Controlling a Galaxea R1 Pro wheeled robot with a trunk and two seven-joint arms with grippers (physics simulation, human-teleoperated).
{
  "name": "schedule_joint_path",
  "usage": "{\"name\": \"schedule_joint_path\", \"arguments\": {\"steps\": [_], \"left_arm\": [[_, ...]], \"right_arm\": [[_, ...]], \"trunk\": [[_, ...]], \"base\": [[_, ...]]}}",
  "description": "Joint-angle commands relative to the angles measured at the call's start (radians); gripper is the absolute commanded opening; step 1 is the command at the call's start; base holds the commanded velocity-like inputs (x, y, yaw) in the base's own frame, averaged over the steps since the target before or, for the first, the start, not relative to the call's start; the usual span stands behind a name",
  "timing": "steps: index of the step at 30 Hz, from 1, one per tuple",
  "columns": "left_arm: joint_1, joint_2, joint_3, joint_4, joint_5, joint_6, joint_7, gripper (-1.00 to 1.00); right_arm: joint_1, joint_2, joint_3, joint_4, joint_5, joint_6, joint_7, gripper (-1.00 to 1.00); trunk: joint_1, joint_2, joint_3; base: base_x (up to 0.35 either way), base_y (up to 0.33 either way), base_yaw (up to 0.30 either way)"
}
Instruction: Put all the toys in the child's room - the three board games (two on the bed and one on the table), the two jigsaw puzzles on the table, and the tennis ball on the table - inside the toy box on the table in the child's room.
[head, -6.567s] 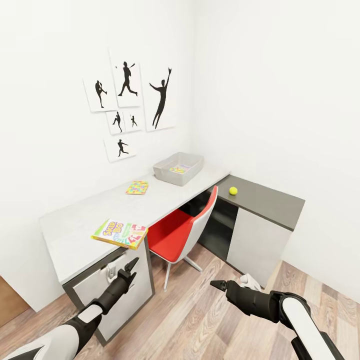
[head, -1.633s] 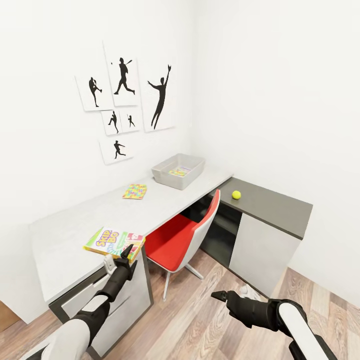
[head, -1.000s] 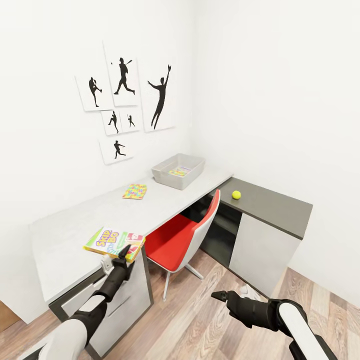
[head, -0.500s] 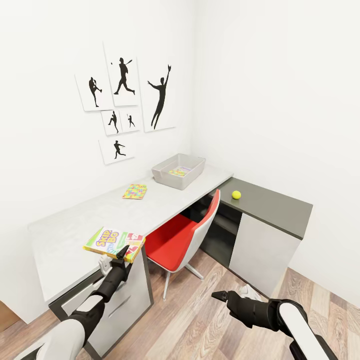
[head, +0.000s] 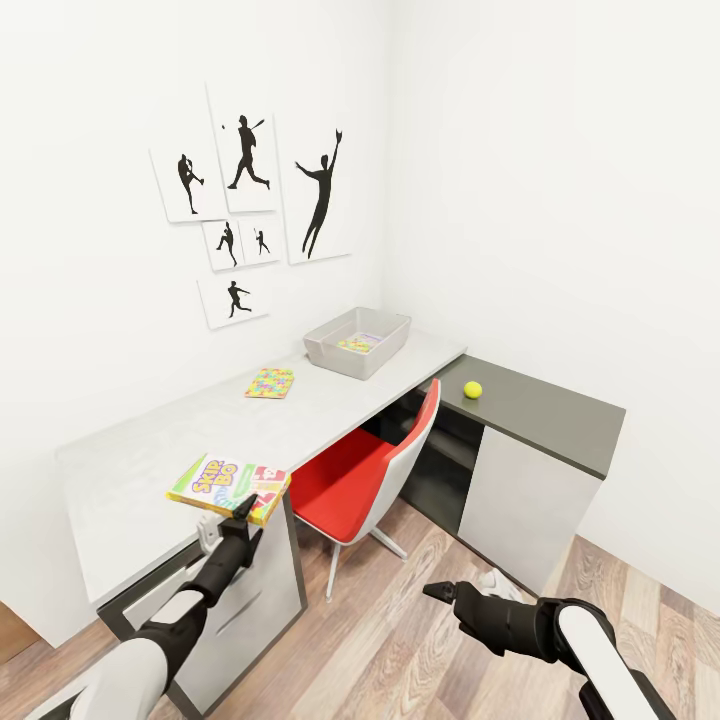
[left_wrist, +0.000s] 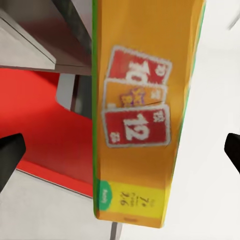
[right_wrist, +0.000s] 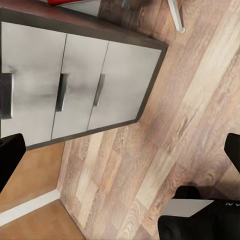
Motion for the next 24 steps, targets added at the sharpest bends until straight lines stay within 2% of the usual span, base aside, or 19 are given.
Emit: {"name": "schedule_joint_path", "arguments": {"steps": [1,24], "left_arm": [[-0.001,-0.001,0.001,0.001,0.006,0.009,-0.002,1.00],[-0.001,0.000,0.000,0.000,0.007,0.007,-0.002,1.00]], "right_arm": [[-0.001,0.000,0.001,-0.002,-0.010,0.000,-0.010,1.00],[-0.001,-0.001,0.001,0.000,-0.010,-0.003,-0.010,1.00]], "trunk": [[0.000,-0.001,-0.001],[0.000,-0.001,-0.001]], "base": [[0.000,0.000,0.000],[0.000,0.000,0.000]]}}
